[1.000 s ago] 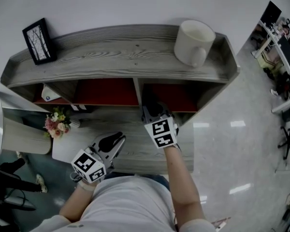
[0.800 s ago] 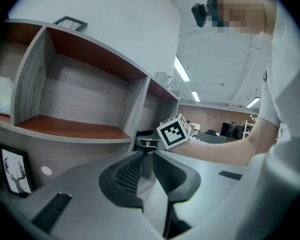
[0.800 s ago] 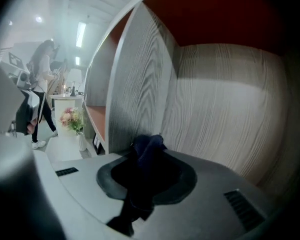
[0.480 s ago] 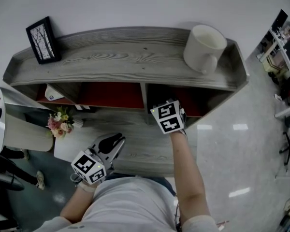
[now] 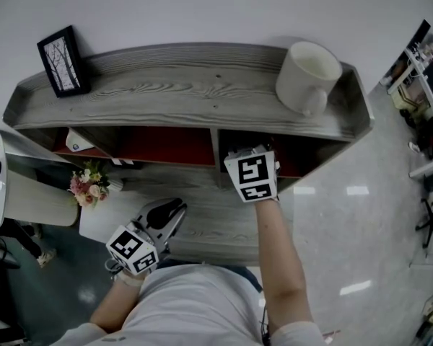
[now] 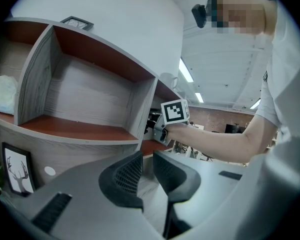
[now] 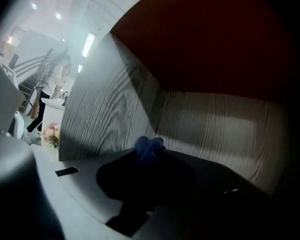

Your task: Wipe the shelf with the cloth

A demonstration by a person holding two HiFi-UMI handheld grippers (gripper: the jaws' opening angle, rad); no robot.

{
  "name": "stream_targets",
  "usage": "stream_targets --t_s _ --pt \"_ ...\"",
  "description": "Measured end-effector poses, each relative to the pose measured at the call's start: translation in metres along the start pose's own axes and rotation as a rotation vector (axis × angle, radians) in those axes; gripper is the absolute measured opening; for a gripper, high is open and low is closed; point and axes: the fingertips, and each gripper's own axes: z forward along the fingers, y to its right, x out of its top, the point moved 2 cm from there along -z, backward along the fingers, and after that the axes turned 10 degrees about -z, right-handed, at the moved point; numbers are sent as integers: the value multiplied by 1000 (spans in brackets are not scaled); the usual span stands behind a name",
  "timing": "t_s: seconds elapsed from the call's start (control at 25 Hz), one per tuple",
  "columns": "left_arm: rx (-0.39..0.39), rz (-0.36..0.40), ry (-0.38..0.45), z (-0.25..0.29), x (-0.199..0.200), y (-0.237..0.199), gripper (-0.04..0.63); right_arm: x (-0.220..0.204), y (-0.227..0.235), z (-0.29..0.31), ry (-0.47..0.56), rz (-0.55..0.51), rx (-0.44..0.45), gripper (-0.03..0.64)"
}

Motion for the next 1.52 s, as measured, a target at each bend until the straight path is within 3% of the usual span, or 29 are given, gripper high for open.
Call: stream_targets --t_s 0.24,0.52,0.68,0.92,1.16,1.4,1.52 --pt "-26 9 -1 4 1 5 52 52 9 -28 164 8 -79 64" --pt "-69 19 -6 8 0 14 52 61 -2 -52 179 6 -85 64" --pt "-97 21 -13 11 -1 21 52 35 0 -61 77 62 -103 65" --pt "-134 22 -29 16 -6 28 52 -51 16 -88 -181 112 -169 66" --pt "-153 23 -38 19 -7 30 52 -110 32 -124 -357 136 -287 66" --pt "-182 28 -51 24 -9 36 52 -156 35 -158 -430 323 -384 67" --pt "-192 28 -56 26 -11 38 52 -162 32 -165 -439 354 -389 123"
